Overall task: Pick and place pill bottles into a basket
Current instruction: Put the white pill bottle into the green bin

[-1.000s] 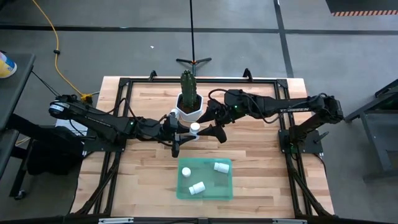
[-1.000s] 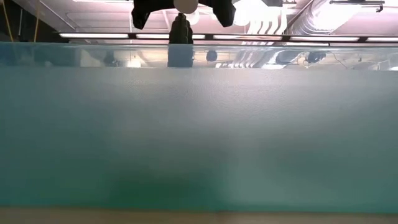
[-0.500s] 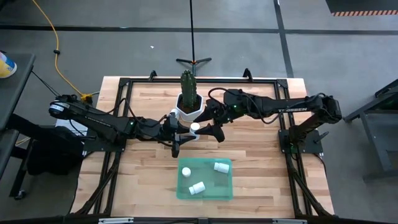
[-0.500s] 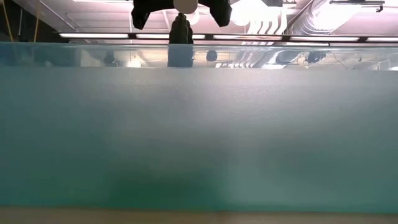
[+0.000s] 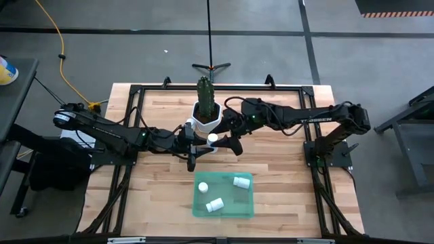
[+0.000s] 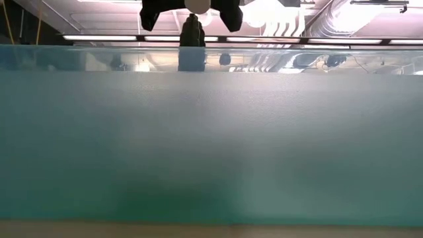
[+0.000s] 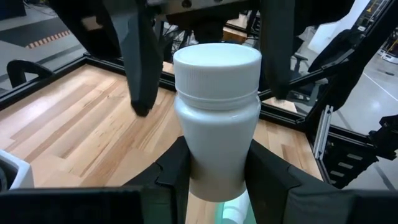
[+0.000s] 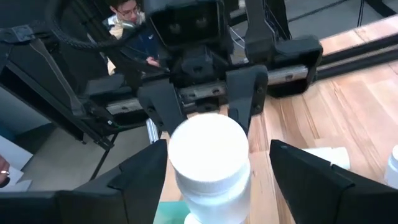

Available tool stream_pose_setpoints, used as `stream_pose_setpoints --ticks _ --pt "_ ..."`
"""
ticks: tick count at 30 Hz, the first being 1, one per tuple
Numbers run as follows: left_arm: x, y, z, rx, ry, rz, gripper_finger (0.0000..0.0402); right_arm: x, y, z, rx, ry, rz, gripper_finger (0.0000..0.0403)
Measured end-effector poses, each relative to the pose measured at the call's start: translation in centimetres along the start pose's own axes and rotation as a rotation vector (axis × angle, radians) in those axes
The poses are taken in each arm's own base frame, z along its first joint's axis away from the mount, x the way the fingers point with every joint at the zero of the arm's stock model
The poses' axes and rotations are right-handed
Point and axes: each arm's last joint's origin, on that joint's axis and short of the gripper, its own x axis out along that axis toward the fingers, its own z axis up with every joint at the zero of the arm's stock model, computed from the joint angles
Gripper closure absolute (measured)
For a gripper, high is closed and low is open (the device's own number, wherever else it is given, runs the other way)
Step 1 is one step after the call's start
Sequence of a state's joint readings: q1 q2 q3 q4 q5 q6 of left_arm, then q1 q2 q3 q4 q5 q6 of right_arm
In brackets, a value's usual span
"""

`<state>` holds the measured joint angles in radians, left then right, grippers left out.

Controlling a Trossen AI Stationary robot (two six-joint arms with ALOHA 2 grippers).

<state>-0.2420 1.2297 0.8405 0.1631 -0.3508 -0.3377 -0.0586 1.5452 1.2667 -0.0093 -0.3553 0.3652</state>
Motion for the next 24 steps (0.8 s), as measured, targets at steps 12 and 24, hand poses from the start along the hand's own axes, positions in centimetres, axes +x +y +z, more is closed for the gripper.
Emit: stream_pose_setpoints --ticks 12,24 --pt "0.00 -0.01 -0.01 -0.003 0.002 -0.003 0.0246 -0.02 0.20 0.16 -0.020 -0.005 0.046 0.0241" --pt "0.00 -0.01 -0.01 -0.008 0.002 -0.004 0.0242 0.05 0.39 0.08 -0.050 -0.001 0.057 0.0257"
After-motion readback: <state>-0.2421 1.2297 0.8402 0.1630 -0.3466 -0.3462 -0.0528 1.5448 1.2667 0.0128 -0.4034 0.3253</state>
